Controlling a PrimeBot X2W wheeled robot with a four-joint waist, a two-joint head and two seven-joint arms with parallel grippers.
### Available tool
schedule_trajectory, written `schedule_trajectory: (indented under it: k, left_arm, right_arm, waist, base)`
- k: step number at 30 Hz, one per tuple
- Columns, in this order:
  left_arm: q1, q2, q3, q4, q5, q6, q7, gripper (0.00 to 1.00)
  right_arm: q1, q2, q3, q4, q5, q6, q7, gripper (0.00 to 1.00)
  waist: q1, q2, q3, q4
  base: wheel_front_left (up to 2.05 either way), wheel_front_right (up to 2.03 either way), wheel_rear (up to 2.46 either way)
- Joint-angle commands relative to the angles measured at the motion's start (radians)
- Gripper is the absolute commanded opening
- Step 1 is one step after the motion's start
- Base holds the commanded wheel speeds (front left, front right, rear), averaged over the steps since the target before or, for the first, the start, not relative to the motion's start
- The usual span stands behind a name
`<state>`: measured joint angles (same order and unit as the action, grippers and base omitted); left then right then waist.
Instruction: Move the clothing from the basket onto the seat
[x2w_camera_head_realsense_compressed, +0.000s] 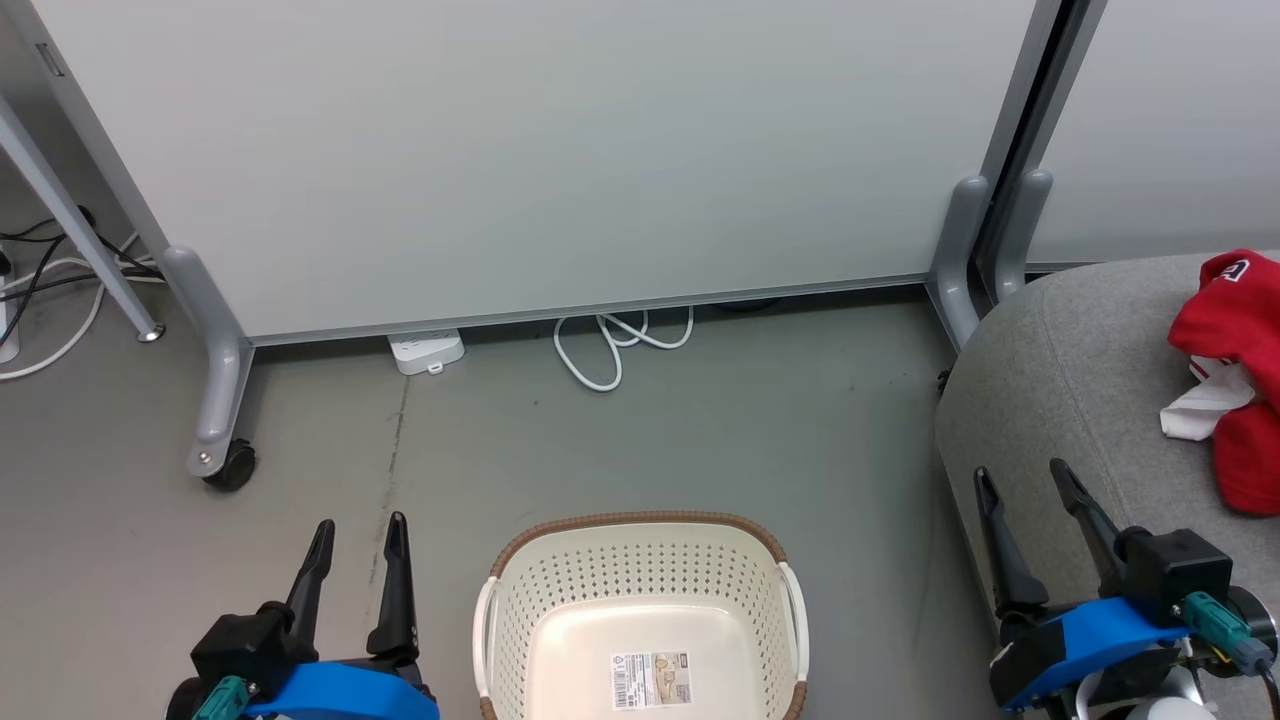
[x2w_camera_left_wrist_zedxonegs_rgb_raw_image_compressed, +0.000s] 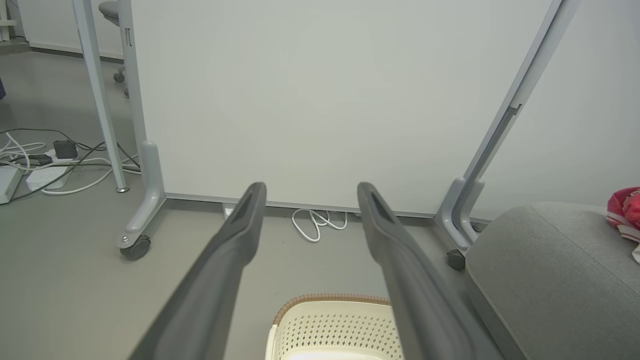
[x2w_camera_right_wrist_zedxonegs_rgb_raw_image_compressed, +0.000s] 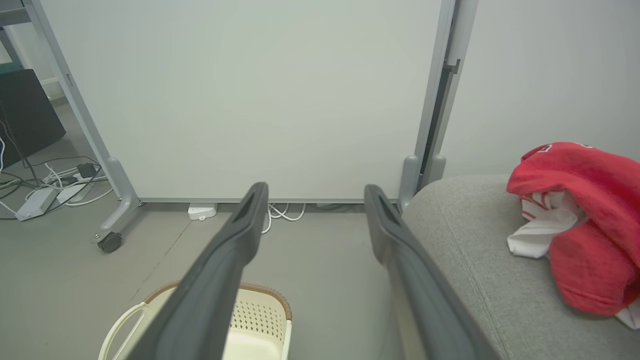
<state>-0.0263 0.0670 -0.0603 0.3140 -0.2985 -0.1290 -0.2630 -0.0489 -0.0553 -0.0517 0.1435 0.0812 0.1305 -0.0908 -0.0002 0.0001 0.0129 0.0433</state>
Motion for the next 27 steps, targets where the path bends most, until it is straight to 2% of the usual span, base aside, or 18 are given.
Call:
schedule_trajectory:
  k: [1, 19, 20, 27]
  left_arm:
    - [0.003, 0.001, 0.004, 0.002, -0.006, -0.002, -0.003, 1.0]
    - [0.007, 0.005, -0.014, -0.009, -0.021, -0.002, -0.003, 1.0]
    - [0.002, 0.001, -0.017, -0.005, -0.021, 0.0, 0.0, 0.0]
    - [0.032, -0.01, -0.017, 0.045, -0.022, 0.0, 0.006, 0.0]
  right_arm:
    - [0.007, 0.005, -0.002, 0.006, -0.007, 0.0, -0.008, 1.0]
    - [0.013, 0.006, 0.008, 0.025, 0.032, 0.0, -0.014, 1.0]
    - [0.002, 0.004, 0.009, 0.024, 0.027, 0.0, -0.008, 0.0]
    - [0.025, 0.007, 0.01, 0.079, 0.029, 0.0, -0.005, 0.0]
  waist:
    - [0.0002, -0.0001, 0.0, -0.001]
    - [0.0002, -0.0001, -0.007, -0.008]
    - [0.0002, -0.0001, -0.007, -0.008]
    - [0.0002, -0.0001, -0.007, -0.008]
  base:
    - [0.0, 0.0, 0.0]
    - [0.0, 0.0, 0.0]
    - [0.0, 0.0, 0.0]
    - [0.0, 0.0, 0.0]
